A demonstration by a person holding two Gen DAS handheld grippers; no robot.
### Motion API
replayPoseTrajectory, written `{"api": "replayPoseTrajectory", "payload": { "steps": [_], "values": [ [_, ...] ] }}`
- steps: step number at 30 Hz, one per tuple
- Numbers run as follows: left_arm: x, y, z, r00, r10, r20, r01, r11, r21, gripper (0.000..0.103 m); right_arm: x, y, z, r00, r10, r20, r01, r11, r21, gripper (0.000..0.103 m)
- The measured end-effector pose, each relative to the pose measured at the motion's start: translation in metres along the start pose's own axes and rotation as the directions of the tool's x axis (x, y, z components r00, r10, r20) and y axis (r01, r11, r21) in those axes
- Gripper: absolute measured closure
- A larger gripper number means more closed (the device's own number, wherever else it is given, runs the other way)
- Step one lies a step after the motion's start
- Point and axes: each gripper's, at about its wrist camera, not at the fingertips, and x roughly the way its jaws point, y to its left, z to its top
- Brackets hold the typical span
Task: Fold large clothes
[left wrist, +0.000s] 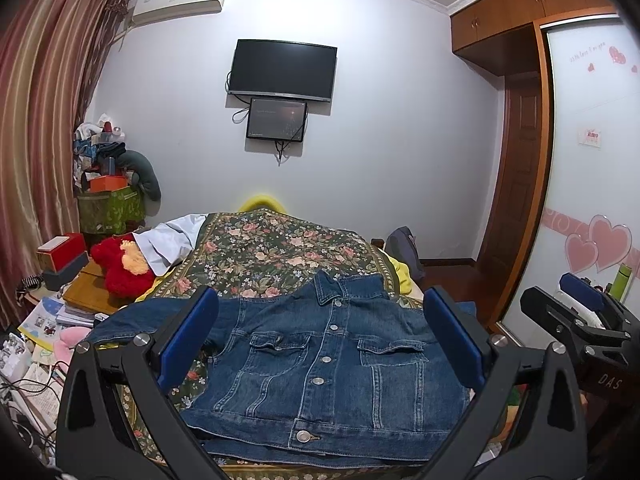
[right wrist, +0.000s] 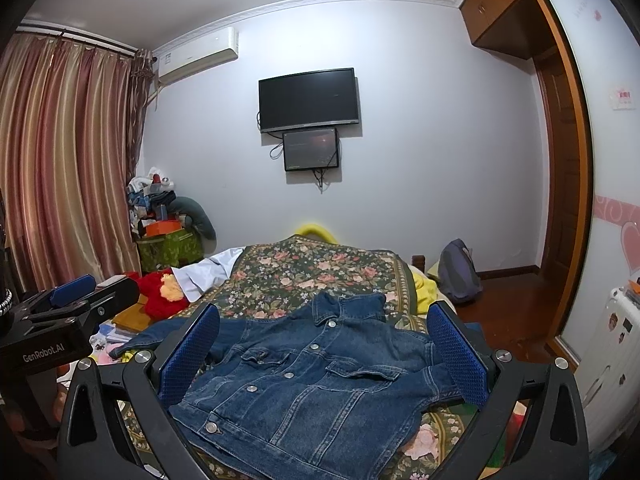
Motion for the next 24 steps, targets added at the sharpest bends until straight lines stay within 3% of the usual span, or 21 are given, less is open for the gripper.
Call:
{"api": "replayPoseTrajectory", "payload": {
  "steps": [24],
  "values": [
    [0.0004, -0.0064, 0.0011, 1.000, -0.014, 0.000, 0.014, 1.000, 0.002, 0.000, 0.0000, -0.0014, 0.0047, 1.000, -0.001, 0.003, 0.001, 1.000, 0.007, 0.000]
  ]
}}
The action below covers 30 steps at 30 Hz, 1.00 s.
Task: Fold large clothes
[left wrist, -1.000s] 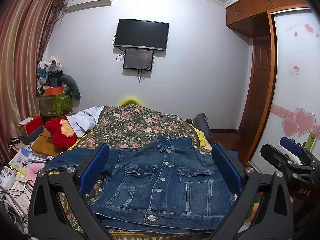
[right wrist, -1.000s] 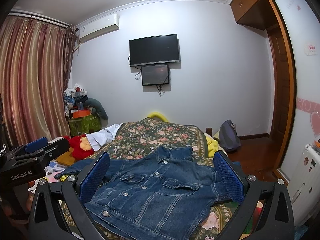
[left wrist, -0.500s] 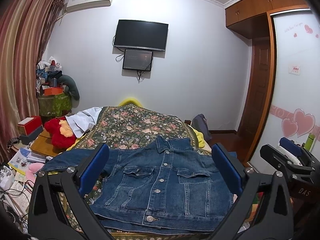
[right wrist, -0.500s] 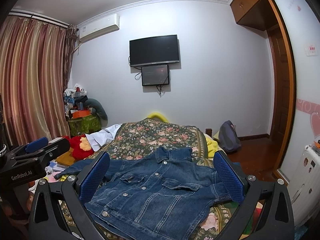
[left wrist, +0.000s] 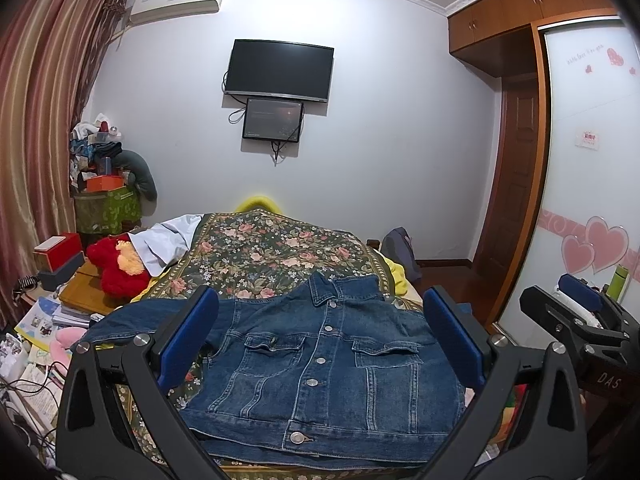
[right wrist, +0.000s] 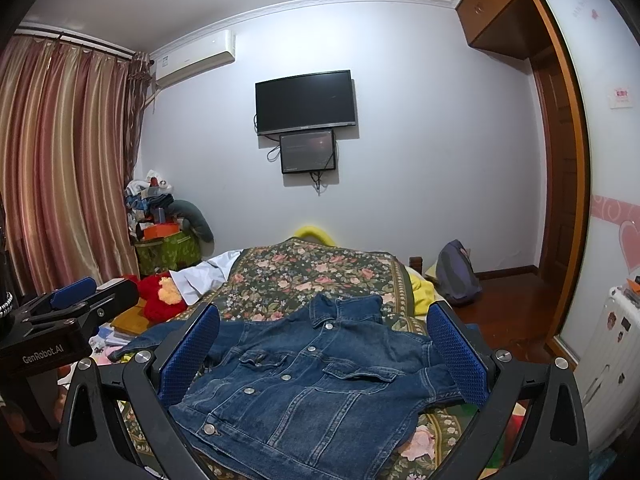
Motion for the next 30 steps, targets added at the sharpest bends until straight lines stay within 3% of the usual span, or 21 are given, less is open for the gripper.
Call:
{"api": "replayPoseTrajectory", "payload": {
  "steps": [22, 30],
  "values": [
    [-0.002, 0.001, 0.000, 1.000, -0.001, 0.009, 0.002, 1.000, -0.004, 0.000, 0.002, -0.003, 0.001, 1.000, 0.001, -0.007, -0.001, 1.000, 0.004, 0.000],
    [0.024, 0.028, 0.005, 0.998, 0.069, 0.001, -0.069, 0.997, -0.042, 0.000, 0.031, 0.007, 0.007, 0.999, 0.024, -0.026, -0.024, 1.000, -0.006, 0.000]
  ]
}}
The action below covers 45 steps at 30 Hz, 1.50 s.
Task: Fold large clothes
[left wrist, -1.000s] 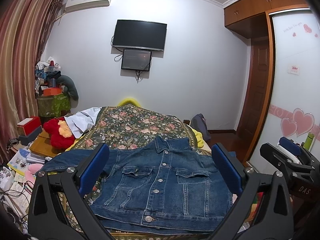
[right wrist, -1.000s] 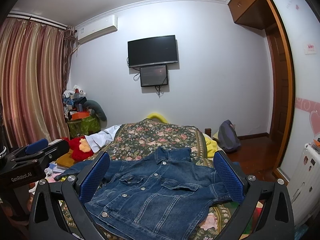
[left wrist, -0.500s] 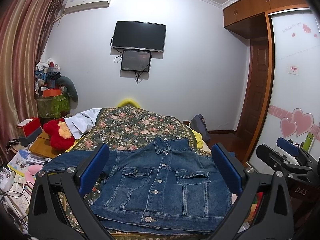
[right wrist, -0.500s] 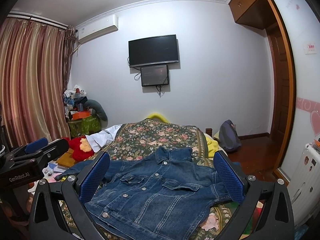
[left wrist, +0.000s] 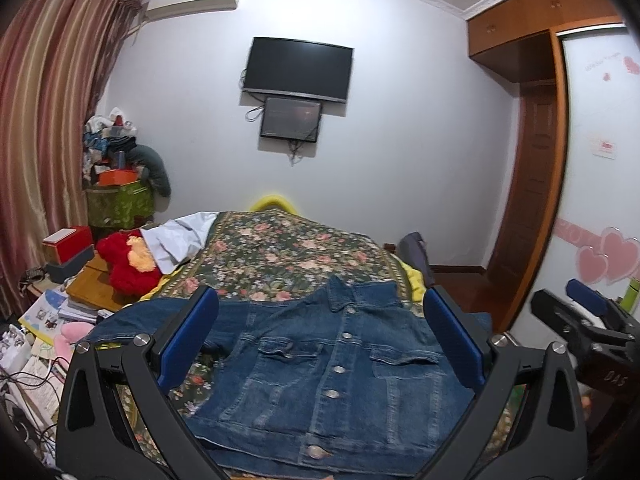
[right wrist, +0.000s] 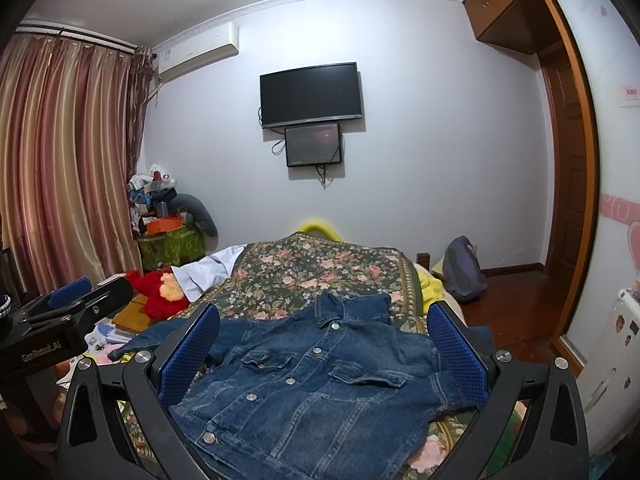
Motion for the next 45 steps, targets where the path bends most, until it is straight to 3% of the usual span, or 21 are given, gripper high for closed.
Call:
{"api": "replayPoseTrajectory", "payload": {
  "steps": [8, 13, 17, 21, 24, 30, 35, 37, 40, 42, 44, 45],
  "values": [
    [0.061, 0.068, 0.011, 0.995, 0.079, -0.057, -0.083, 0.994, -0.075, 0.000, 0.084, -0.001, 0.005, 0.995, 0.006, -0.095, -0.005, 1.000, 0.007, 0.000],
    [0.111, 0.134, 0.005, 0.972, 0.191, -0.140, -0.211, 0.967, -0.145, 0.000, 0.149, -0.007, 0.003, 0.984, 0.005, -0.181, -0.003, 1.000, 0.012, 0.000],
    [0.153, 0.189, -0.011, 0.922, 0.305, -0.237, -0.346, 0.926, -0.153, 0.000, 0.198, -0.007, 0.001, 0.975, 0.001, -0.222, 0.002, 1.000, 0.010, 0.000],
    [0.194, 0.245, -0.040, 0.850, 0.386, -0.358, -0.459, 0.876, -0.146, 0.000, 0.242, -0.001, -0.004, 0.968, -0.008, -0.250, -0.002, 0.999, -0.040, 0.000],
    [0.213, 0.275, -0.062, 0.822, 0.369, -0.434, -0.480, 0.858, -0.181, 0.000, 0.271, 0.006, -0.009, 0.959, -0.002, -0.282, -0.025, 0.996, -0.091, 0.000],
    [0.249, 0.316, -0.107, 0.794, 0.214, -0.570, -0.465, 0.817, -0.341, 0.000, 0.339, 0.021, -0.035, 0.912, -0.004, -0.409, -0.079, 0.979, -0.186, 0.000],
    [0.273, 0.331, -0.126, 0.792, 0.115, -0.599, -0.444, 0.782, -0.437, 0.009, 0.378, 0.030, -0.063, 0.856, 0.015, -0.516, -0.139, 0.970, -0.202, 0.000],
    [0.280, 0.336, -0.130, 0.790, 0.109, -0.604, -0.454, 0.765, -0.456, 0.011, 0.390, 0.033, -0.073, 0.837, 0.017, -0.546, -0.158, 0.965, -0.211, 0.000],
    [0.286, 0.341, -0.128, 0.799, 0.119, -0.589, -0.462, 0.749, -0.475, 0.014, 0.394, 0.036, -0.082, 0.825, 0.020, -0.564, -0.179, 0.957, -0.228, 0.000],
    [0.291, 0.342, -0.126, 0.792, 0.158, -0.590, -0.486, 0.749, -0.451, 0.026, 0.398, 0.037, -0.088, 0.816, 0.028, -0.577, -0.196, 0.953, -0.230, 0.000],
    [0.295, 0.343, -0.123, 0.767, 0.211, -0.607, -0.525, 0.749, -0.404, 0.047, 0.401, 0.037, -0.091, 0.805, 0.043, -0.591, -0.209, 0.954, -0.215, 0.000],
    [0.296, 0.343, -0.122, 0.753, 0.237, -0.614, -0.543, 0.750, -0.377, 0.052, 0.402, 0.036, -0.091, 0.799, 0.052, -0.599, -0.216, 0.955, -0.205, 0.000]
  ]
}}
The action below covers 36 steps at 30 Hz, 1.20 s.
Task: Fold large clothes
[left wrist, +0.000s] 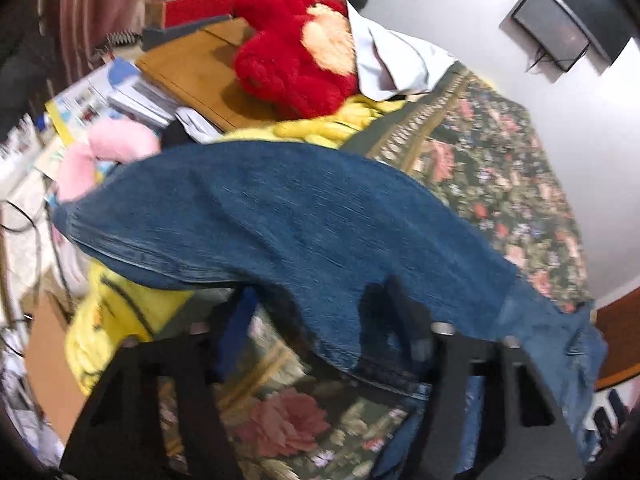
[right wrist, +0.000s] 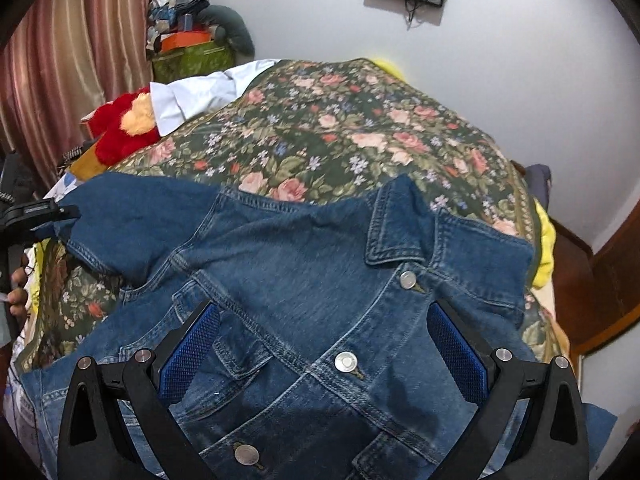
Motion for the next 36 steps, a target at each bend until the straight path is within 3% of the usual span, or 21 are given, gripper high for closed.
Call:
{"api": "replayPoseTrajectory", "payload": {
  "steps": [2, 5, 12, 17, 19, 21, 24, 27, 29, 31, 36],
  "values": [
    [-0.002, -0.003, 0.003, 0.998, 0.059, 0.018, -0.059, 0.998, 0.033, 0.078, 0.002, -0.003, -0.001, 1.000, 0.019, -0.008, -0.019, 1.000, 0.015, 0.000],
    [-0.013, -0.010, 0.012, 0.995, 0.081, 0.057, -0.086, 0.992, 0.096, 0.092, 0.000, -0.010, -0.001, 0.999, 0.039, -0.013, -0.038, 0.998, 0.041, 0.000],
    [-0.062, -0.057, 0.032, 0.985, 0.015, 0.169, -0.050, 0.978, 0.201, 0.097, -0.023, -0.028, -0.001, 0.999, 0.037, 0.021, -0.038, 0.997, 0.070, 0.000],
    [-0.111, -0.132, 0.018, 0.961, -0.108, 0.254, 0.005, 0.927, 0.376, 0.097, -0.050, -0.044, -0.003, 0.998, 0.029, 0.060, -0.034, 0.996, 0.084, 0.000],
    [-0.124, -0.168, 0.003, 0.953, -0.163, 0.256, 0.029, 0.889, 0.456, 0.097, -0.059, -0.049, -0.005, 0.997, 0.025, 0.068, -0.031, 0.995, 0.091, 0.000],
    [-0.127, -0.197, -0.013, 0.954, -0.209, 0.213, 0.072, 0.855, 0.513, 0.097, -0.070, -0.055, -0.007, 0.997, 0.015, 0.079, -0.023, 0.995, 0.098, 0.000],
    [-0.110, -0.239, -0.048, 0.966, -0.246, 0.085, 0.152, 0.796, 0.586, 0.097, -0.083, -0.064, -0.011, 0.996, 0.002, 0.087, -0.012, 0.994, 0.106, 0.000],
    [-0.078, -0.262, -0.085, 0.969, -0.237, -0.076, 0.230, 0.741, 0.631, 0.097, -0.093, -0.071, -0.017, 0.996, -0.007, 0.088, -0.003, 0.994, 0.112, 0.000],
    [-0.053, -0.273, -0.111, 0.959, -0.202, -0.199, 0.284, 0.710, 0.645, 0.095, -0.099, -0.074, -0.022, 0.997, -0.016, 0.081, 0.007, 0.994, 0.112, 0.000],
    [-0.037, -0.279, -0.131, 0.949, -0.165, -0.269, 0.306, 0.681, 0.665, 0.092, -0.102, -0.076, -0.027, 0.997, -0.025, 0.072, 0.017, 0.994, 0.105, 0.000],
    [-0.040, -0.278, -0.161, 0.948, -0.137, -0.288, 0.308, 0.624, 0.718, 0.077, -0.100, -0.073, -0.034, 0.999, -0.024, 0.045, 0.020, 0.997, 0.074, 0.000]
  ]
}}
